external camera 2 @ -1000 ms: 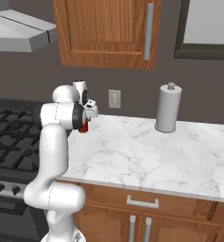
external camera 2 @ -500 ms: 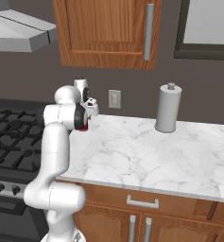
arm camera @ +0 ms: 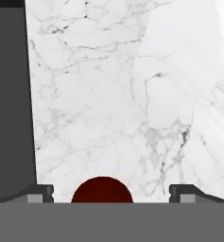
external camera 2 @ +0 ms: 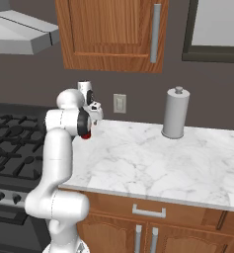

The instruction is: Four empty soda cans are scattered around the kitchen. Gather all the cans and cluster them next to the stove for recycling.

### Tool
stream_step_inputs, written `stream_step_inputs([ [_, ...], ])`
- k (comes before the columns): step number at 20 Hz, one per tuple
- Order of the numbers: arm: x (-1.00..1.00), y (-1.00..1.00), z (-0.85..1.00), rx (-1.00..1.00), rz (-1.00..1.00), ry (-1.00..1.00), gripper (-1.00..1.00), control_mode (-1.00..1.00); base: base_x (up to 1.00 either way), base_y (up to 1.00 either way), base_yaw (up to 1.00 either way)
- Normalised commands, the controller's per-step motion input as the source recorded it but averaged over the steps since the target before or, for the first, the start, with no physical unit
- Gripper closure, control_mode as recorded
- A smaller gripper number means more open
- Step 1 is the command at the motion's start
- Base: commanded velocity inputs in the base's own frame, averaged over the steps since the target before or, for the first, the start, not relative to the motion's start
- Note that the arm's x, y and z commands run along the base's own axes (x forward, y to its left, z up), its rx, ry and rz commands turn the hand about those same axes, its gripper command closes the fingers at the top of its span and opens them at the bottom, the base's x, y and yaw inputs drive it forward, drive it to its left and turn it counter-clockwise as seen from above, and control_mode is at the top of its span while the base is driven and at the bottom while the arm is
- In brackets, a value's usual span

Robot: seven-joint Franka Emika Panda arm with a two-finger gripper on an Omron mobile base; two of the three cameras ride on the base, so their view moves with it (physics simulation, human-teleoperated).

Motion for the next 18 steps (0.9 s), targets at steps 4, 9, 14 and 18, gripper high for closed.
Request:
stream_step_inputs([
  [4,-0.16,0.00,0.00,0.01,0.00,-0.02,-1.00,-1.00,0.00,0.00,0.00],
  [9,-0.08,0.00,0.06,0.00,0.00,-0.02,-1.00,-1.00,0.00,0.00,0.00],
  [14,-0.09,0.05,0.24,0.00,0.00,-0.04,-1.00,-1.00,0.00,0.00,0.00],
  [18,-0.14,0.15,0.30,0.00,-0.02,-0.04,-1.00,-1.00,0.00,0.00,0.00],
])
